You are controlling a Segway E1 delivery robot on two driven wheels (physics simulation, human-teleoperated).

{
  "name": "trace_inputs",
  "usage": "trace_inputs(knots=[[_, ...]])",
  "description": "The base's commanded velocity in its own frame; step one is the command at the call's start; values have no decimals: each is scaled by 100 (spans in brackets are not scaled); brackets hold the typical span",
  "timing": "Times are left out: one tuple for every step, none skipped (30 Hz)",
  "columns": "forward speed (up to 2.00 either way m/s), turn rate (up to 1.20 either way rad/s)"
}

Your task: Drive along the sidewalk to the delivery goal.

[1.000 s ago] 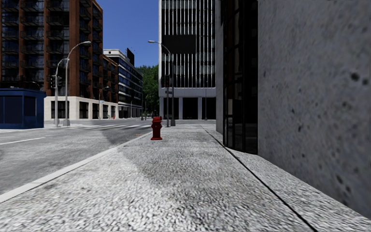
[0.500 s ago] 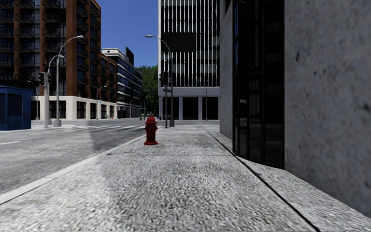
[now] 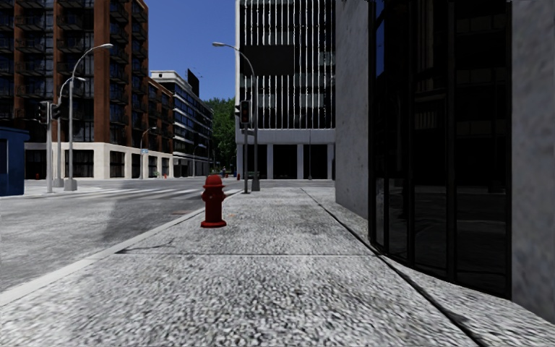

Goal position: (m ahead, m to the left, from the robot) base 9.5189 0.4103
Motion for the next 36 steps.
trace_inputs(knots=[[200,0],[200,0],[200,0],[200,0],[200,0],[200,0],[200,0],[200,0],[200,0],[200,0],[200,0],[200,0],[200,0],[200,0],[200,0],[200,0],[200,0],[200,0],[200,0],[200,0],[200,0],[200,0],[200,0],[200,0],[200,0],[200,0],[200,0],[200,0],[200,0],[200,0],[200,0],[200,0],[200,0],[200,0],[200,0],[200,0]])
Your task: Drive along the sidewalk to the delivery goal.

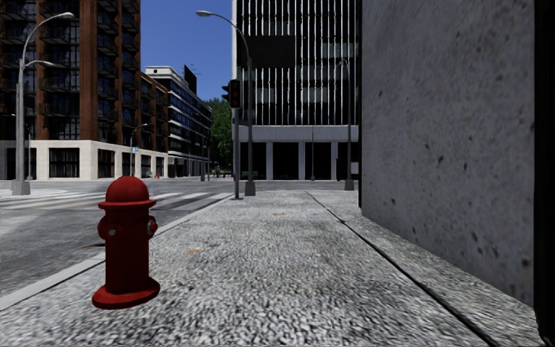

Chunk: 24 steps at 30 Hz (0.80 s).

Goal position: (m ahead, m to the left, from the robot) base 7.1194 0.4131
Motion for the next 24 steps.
trace_inputs(knots=[[200,0],[200,0],[200,0],[200,0],[200,0],[200,0],[200,0],[200,0],[200,0],[200,0],[200,0],[200,0],[200,0],[200,0],[200,0],[200,0],[200,0],[200,0],[200,0],[200,0],[200,0],[200,0],[200,0],[200,0]])
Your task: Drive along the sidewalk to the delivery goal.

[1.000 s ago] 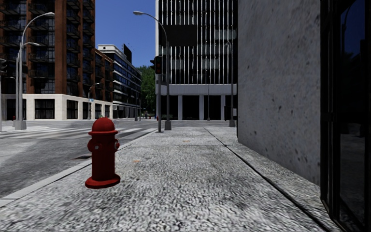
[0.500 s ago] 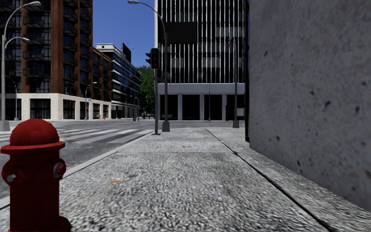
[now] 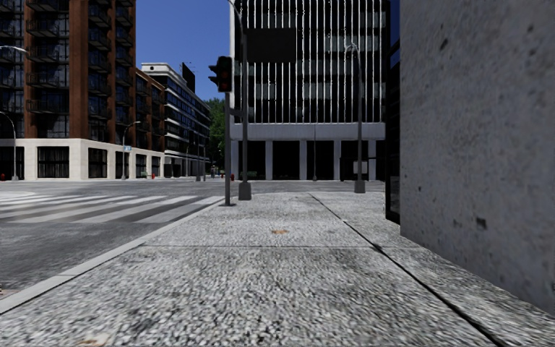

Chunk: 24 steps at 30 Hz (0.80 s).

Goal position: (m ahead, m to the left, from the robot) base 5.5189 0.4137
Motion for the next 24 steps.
trace_inputs(knots=[[200,0],[200,0],[200,0],[200,0],[200,0],[200,0],[200,0],[200,0],[200,0],[200,0],[200,0],[200,0],[200,0],[200,0],[200,0],[200,0],[200,0],[200,0],[200,0],[200,0],[200,0],[200,0],[200,0],[200,0]])
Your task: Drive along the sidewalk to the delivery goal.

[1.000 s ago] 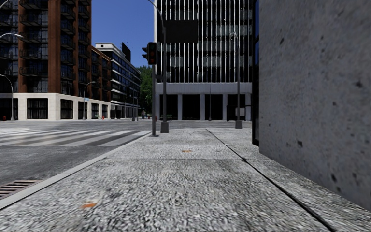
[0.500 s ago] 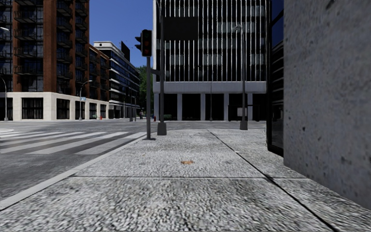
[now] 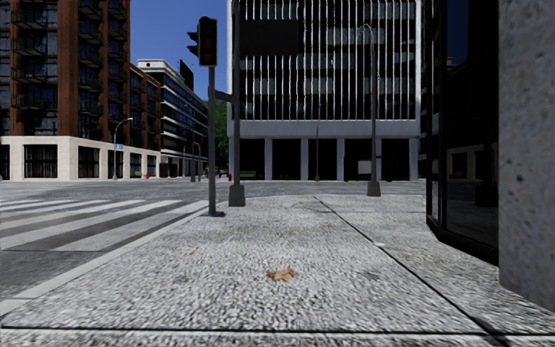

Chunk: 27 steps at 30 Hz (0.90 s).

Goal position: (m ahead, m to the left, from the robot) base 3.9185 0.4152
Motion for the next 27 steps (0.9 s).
trace_inputs(knots=[[200,0],[200,0],[200,0],[200,0],[200,0],[200,0],[200,0],[200,0],[200,0],[200,0],[200,0],[200,0],[200,0],[200,0],[200,0],[200,0],[200,0],[200,0],[200,0],[200,0],[200,0],[200,0],[200,0],[200,0],[200,0],[200,0],[200,0]])
